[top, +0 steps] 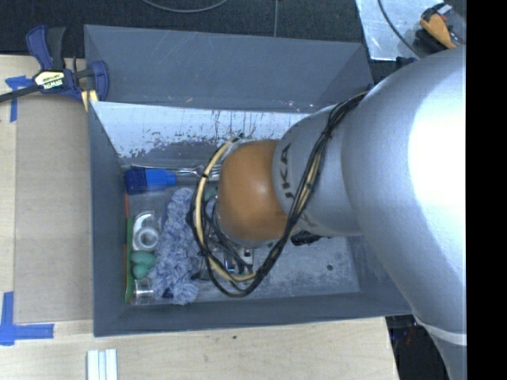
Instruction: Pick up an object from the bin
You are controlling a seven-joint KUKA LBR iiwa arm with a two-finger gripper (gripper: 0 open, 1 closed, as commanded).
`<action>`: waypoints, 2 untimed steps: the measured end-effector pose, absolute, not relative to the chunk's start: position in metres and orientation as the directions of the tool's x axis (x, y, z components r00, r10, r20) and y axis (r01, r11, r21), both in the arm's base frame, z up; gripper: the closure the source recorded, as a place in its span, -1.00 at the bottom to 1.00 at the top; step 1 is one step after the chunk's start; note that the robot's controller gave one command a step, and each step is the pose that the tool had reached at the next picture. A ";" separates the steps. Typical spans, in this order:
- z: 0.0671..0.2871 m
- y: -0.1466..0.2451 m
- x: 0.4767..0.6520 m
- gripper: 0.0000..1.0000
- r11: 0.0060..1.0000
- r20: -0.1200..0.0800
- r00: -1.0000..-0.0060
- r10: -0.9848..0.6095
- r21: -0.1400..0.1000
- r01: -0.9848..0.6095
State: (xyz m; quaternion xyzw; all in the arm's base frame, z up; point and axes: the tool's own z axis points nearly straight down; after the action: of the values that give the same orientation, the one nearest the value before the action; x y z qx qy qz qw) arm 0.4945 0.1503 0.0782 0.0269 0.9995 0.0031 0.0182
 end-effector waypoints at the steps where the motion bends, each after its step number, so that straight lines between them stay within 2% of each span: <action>1: 0.072 0.154 0.519 1.00 0.997 -0.042 -0.997 -0.072 0.003 -0.072; 2: 0.072 0.150 0.517 1.00 0.998 -0.044 -0.997 -0.060 0.006 -0.060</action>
Offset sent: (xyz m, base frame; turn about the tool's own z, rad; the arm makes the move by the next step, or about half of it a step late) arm -0.0006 -0.0657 -0.0052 0.0401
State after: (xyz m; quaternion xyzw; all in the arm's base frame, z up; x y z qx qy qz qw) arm 0.5170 0.1503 0.0724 -0.0300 0.9993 0.0035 0.0218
